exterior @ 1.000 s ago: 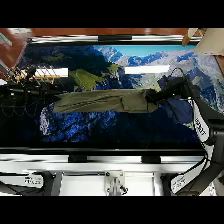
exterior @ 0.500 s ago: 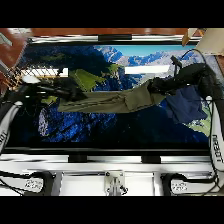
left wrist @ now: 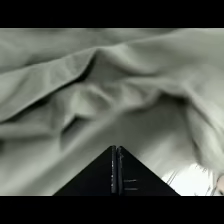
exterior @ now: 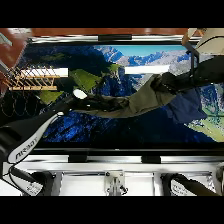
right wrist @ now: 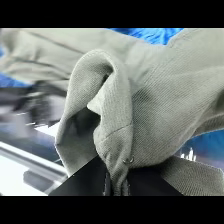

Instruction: Fold the shirts.

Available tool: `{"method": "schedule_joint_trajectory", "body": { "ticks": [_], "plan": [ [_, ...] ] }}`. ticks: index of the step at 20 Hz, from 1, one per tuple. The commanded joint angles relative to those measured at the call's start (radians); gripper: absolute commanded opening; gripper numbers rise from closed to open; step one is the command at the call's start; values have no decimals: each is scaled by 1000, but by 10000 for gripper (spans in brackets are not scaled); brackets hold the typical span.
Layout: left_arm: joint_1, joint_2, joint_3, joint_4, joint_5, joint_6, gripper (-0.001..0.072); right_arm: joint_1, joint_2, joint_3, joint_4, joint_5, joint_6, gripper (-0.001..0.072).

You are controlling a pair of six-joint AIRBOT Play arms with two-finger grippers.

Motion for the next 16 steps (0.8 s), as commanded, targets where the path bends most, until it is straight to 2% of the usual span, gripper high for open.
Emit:
{"method": "schedule_joint_trajectory", "body": {
  "ticks": [1,4,7,9,11,13,16],
  "plan": [
    [-90,-66,2,-162,111,3,31,0,93,1,2,-54,34,59],
    [-138,-94,26,-208,109,41,30,0,143,1,1,-55,47,58],
    [-98,-63,32,-189,90,83,28,0,150,1,0,-53,49,58],
    [-29,7,32,-84,104,76,27,11,139,0,-11,-49,49,58],
    [68,110,32,37,94,20,27,74,119,0,-103,-36,60,58],
    [176,233,32,127,79,6,27,175,64,0,-192,0,72,58],
    [347,433,32,185,48,6,28,309,-53,0,-147,179,75,58]
  ]
}}
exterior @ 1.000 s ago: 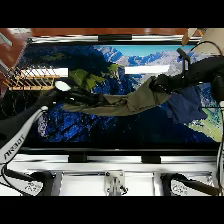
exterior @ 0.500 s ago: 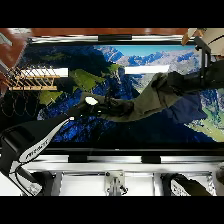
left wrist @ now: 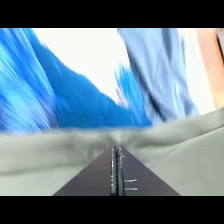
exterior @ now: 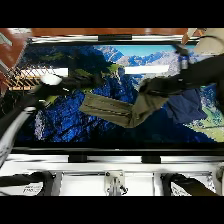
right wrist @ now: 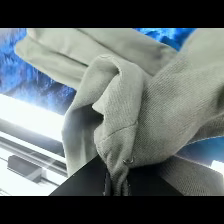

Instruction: Fold the shirts.

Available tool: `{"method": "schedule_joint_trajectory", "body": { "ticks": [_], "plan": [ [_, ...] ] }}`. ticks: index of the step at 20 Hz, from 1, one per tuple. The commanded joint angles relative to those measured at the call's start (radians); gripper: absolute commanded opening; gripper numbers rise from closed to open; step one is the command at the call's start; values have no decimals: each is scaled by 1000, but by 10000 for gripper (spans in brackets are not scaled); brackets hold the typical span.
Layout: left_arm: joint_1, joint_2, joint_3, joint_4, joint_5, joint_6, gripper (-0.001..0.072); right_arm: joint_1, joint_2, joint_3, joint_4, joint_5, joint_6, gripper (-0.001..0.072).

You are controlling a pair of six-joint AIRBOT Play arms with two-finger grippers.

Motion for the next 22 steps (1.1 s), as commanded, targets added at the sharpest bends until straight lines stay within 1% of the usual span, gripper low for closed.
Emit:
{"method": "schedule_joint_trajectory", "body": {
  "ticks": [1,4,6,8,10,11,12,13,16,18,20,22],
  "plan": [
    [195,223,1,103,-35,-13,28,153,-132,0,26,202,11,57],
    [335,385,1,103,-122,-13,28,275,-293,0,83,356,16,57],
    [393,465,-2,103,-189,-13,29,339,-407,1,120,476,48,57],
    [415,524,-19,104,-249,-13,29,383,-515,13,249,589,50,58],
    [417,562,-38,137,-326,-32,29,413,-590,53,323,642,50,58],
    [415,573,-49,159,-357,-56,29,426,-613,74,334,671,51,96],
    [415,582,-64,170,-379,-73,29,436,-624,84,350,700,56,356],
    [415,590,-83,170,-382,-73,29,439,-625,89,367,715,61,590],
    [413,593,-143,170,-378,-72,29,425,-612,116,362,663,32,596],
    [413,592,-178,170,-378,-72,29,386,-576,116,296,571,29,595],
    [413,592,-200,170,-377,-68,29,328,-530,116,156,422,41,595],
    [413,592,-203,171,-377,-67,29,254,-475,116,-68,232,81,595]
  ]
}}
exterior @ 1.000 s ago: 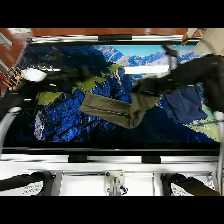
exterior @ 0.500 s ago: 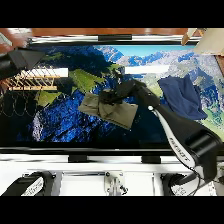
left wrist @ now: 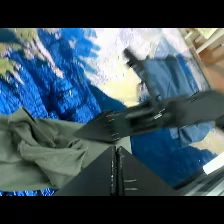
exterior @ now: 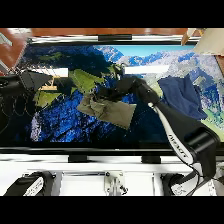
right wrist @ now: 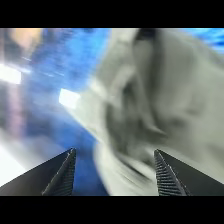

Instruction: Fold the shirts.

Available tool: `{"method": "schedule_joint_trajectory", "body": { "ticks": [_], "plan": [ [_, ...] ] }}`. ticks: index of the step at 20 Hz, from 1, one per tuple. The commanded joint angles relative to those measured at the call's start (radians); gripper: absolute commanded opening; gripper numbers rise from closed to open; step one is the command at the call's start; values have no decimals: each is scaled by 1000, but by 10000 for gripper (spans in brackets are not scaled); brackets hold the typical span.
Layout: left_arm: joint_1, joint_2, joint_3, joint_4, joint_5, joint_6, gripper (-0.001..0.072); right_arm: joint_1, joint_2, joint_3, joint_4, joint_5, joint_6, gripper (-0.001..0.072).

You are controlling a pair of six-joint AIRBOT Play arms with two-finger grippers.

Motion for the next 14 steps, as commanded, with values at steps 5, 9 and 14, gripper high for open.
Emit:
{"method": "schedule_joint_trajectory", "body": {
  "ticks": [5,9,14],
  "plan": [
    [2,3,-21,2,-7,17,29,-282,106,-111,-383,-499,52,668],
    [2,3,-21,2,-7,18,29,-310,95,-319,-82,-278,-24,668],
    [2,2,-21,2,-6,15,29,-217,56,-342,-16,-60,-35,662]
  ]
}}
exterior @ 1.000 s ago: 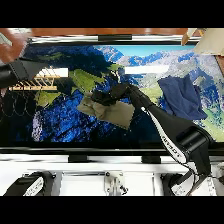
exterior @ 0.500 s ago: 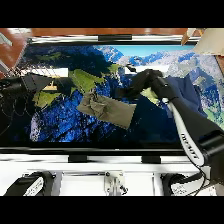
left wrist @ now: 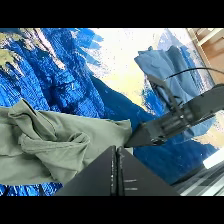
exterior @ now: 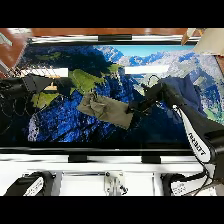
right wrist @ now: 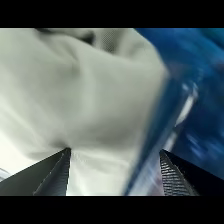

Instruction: Fold the shirts.

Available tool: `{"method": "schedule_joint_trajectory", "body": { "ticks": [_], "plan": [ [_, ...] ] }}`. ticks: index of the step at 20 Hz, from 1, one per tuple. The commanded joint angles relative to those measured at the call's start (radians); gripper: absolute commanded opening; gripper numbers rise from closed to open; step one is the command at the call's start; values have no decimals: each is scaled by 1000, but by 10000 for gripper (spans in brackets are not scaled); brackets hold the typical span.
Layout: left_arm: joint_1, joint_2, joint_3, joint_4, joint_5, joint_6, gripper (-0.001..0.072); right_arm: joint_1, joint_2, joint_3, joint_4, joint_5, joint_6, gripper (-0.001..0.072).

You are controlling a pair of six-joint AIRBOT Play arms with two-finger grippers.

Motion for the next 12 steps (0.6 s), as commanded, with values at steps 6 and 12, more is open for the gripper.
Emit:
{"method": "schedule_joint_trajectory", "body": {
  "ticks": [6,12],
  "plan": [
    [0,0,0,0,26,-1,29,34,-14,-3,277,52,-145,58],
    [0,0,0,0,26,-1,30,-68,147,233,284,-135,-116,58]
  ]
}}
